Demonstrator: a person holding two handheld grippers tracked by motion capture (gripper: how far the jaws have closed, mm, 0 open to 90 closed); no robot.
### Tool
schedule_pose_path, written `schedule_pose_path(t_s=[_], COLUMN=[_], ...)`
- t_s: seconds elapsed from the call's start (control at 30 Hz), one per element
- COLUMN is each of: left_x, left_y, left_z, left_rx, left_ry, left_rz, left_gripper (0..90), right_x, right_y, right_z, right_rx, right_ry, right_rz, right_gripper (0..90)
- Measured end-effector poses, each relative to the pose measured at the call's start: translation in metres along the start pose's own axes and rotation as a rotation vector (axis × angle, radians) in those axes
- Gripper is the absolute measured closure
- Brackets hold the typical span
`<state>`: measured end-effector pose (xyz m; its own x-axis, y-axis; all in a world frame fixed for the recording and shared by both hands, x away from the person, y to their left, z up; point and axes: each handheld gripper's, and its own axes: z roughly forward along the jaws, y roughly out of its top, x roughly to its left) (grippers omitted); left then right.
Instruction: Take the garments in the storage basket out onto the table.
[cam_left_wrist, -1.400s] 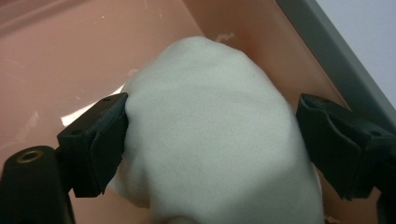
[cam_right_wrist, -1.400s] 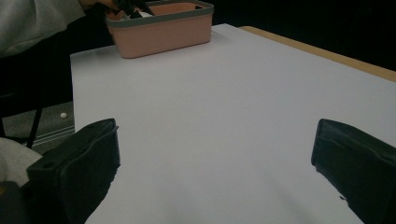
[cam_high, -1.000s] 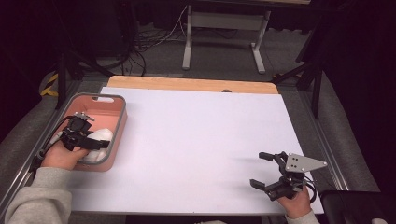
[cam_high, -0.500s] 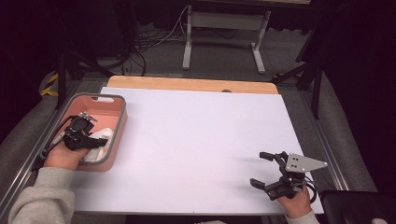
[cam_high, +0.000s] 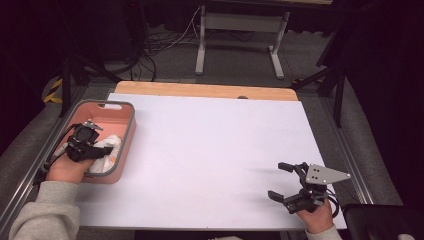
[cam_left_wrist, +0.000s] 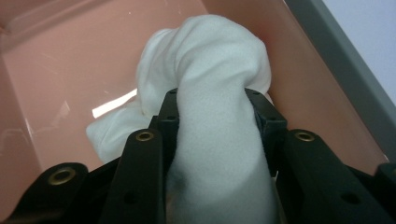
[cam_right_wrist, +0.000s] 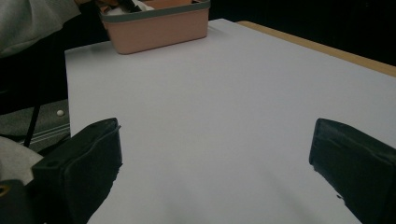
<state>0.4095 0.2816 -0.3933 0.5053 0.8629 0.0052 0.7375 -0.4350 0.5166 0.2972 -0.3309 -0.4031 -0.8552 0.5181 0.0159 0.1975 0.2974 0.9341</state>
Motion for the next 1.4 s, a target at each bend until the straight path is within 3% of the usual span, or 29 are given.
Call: schedule_pose_path(t_s=[0.33,0.6,0.73,0.97,1.17,1.4], left_x=[0.001,0.001,0.003,0.004,-0.002,-0.010], left_y=[0.000,0.001,0.002,0.002,0.003,0.005], left_z=[-0.019,-0.038,-0.044,-0.059,-0.064,-0.072], left_rx=[-0.096,-0.206,-0.232,-0.306,-0.337,-0.405], left_ry=[0.013,0.029,0.041,0.018,0.004,-0.041], left_rz=[-0.019,-0.040,-0.040,-0.055,-0.033,-0.019], left_gripper=[64.3,64.2,64.1,64.0,63.9,63.8], right_x=[0.000,-0.001,-0.001,-0.001,-0.001,-0.001], right_y=[0.000,0.000,0.000,0.000,0.000,-0.001], right_z=[0.000,0.000,0.000,0.000,0.000,0.000], right_rx=[0.000,-0.002,-0.001,-0.002,-0.002,-0.001], right_ry=[-0.002,0.000,0.000,0.000,0.002,0.004], right_rz=[0.002,0.004,0.003,0.006,0.006,0.006], right_gripper=[2.8,2.8,2.8,2.8,2.8,2.8])
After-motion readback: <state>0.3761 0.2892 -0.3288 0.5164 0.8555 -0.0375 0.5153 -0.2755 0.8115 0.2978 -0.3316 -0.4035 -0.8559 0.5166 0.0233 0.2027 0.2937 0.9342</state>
